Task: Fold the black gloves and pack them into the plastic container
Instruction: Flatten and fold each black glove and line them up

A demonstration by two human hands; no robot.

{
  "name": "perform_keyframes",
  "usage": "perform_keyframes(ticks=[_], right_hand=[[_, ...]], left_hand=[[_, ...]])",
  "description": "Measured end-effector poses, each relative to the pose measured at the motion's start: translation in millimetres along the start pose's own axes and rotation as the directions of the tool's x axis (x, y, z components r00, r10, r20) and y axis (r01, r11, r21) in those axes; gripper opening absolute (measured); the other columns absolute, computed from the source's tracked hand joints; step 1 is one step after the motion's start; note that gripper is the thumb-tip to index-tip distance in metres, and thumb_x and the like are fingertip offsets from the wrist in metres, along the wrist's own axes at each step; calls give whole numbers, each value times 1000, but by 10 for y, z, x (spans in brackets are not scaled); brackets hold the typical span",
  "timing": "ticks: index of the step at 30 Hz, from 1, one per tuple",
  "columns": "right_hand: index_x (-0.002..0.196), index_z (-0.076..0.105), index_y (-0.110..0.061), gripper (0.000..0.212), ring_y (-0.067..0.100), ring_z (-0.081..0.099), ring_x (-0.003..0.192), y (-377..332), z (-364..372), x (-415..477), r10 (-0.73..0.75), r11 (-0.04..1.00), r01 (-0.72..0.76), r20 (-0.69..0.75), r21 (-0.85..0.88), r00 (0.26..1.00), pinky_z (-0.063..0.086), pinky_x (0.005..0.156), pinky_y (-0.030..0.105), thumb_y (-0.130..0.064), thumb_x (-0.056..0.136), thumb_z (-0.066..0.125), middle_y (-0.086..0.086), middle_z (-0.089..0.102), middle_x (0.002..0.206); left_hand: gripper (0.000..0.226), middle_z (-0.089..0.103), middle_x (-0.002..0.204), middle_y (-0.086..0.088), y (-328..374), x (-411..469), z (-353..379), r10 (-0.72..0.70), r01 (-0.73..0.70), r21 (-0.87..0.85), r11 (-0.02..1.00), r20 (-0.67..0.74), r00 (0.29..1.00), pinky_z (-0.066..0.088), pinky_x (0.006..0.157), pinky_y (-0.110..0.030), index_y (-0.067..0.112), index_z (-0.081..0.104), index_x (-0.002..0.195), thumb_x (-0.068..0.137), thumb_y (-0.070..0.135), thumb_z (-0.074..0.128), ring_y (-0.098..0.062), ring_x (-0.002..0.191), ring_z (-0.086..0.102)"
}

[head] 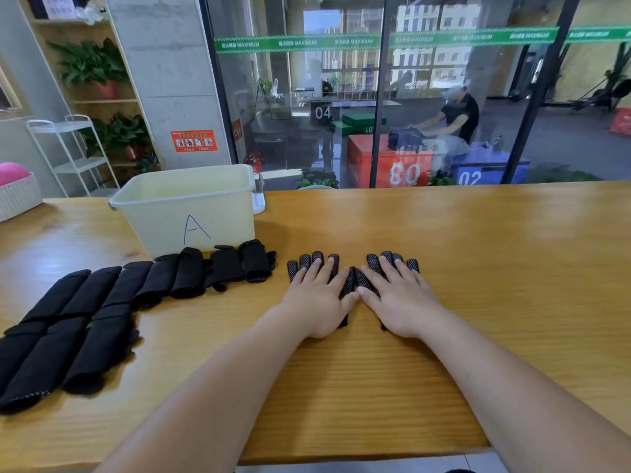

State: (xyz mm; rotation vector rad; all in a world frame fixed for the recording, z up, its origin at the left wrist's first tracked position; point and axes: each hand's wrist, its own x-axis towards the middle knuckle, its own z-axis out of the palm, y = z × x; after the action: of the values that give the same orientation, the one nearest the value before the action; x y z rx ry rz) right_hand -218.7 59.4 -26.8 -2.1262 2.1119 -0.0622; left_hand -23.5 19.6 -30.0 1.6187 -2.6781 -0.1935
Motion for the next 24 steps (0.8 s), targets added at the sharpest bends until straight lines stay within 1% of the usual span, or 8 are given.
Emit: perform_keyframes(ticks=[4,9,11,13,15,17,21,24], right_hand=[[167,-3,-46,70,24,-15,163,-3,-32,15,29,1000,-29,20,-5,999,-2,132,51,-74,103,5,-4,-15,177],[167,1,-48,68,18,-17,163,48,-44,-274,5,999,0,-96,47,995,-3,133,48,-71,103,3,-10,-13,177],[166,3,-50,71,15,-19,162,70,-40,-413,-24,999,26,-68,36,997,-4,133,47,-75,100,2,-14,-15,176],[165,-3,-51,74,15,-19,162,55,-4,-481,-39,999,39,-2,-4,999,-5,132,47,-79,98,2,-14,-19,175],[165,-8,-51,75,15,-20,162,38,24,-470,-40,999,40,10,-23,999,-5,132,48,-81,96,2,-12,-21,174],[165,-8,-51,76,15,-19,162,26,27,-458,-40,999,40,-8,-13,999,-4,132,48,-81,96,0,-12,-20,175],[165,-6,-50,73,11,-22,160,2,2,-634,-75,997,76,-108,10,991,-4,133,44,-78,98,-3,-14,-19,175],[167,-1,-47,83,8,-22,160,-65,48,-864,-118,993,121,-120,15,986,-3,133,41,-82,92,-10,-15,-20,174]], left_hand=[[78,-16,178,0,-7,33,-61,-18,16,32,999,57,998,-5,133,-51,38,-4,170,103,76,9,-25,164,-19],[65,-8,179,2,-9,-219,-61,40,-54,-75,996,-174,984,-5,133,-48,40,1,170,110,62,15,-21,164,-17],[69,-11,179,5,-21,-360,-44,81,-86,-45,995,-91,992,-6,133,-48,41,0,170,107,69,11,-21,163,-20],[78,-15,178,5,-31,-446,-15,97,-97,18,995,9,995,-7,133,-50,40,-3,170,102,77,5,-22,163,-21],[84,-16,178,4,-34,-441,-20,93,-95,38,995,31,995,-7,133,-51,41,-5,169,96,83,2,-23,163,-22],[84,-15,178,3,-25,-423,-18,90,-91,30,995,19,996,-7,132,-52,43,-4,169,96,84,2,-23,163,-22],[79,-14,178,6,-53,-565,-21,116,-122,-37,992,-124,985,-4,134,-47,41,-1,170,101,79,8,-17,162,-24],[77,-2,178,13,-112,-794,-58,152,-161,-67,985,-126,980,6,134,-42,40,5,170,103,76,14,-11,164,-12]])
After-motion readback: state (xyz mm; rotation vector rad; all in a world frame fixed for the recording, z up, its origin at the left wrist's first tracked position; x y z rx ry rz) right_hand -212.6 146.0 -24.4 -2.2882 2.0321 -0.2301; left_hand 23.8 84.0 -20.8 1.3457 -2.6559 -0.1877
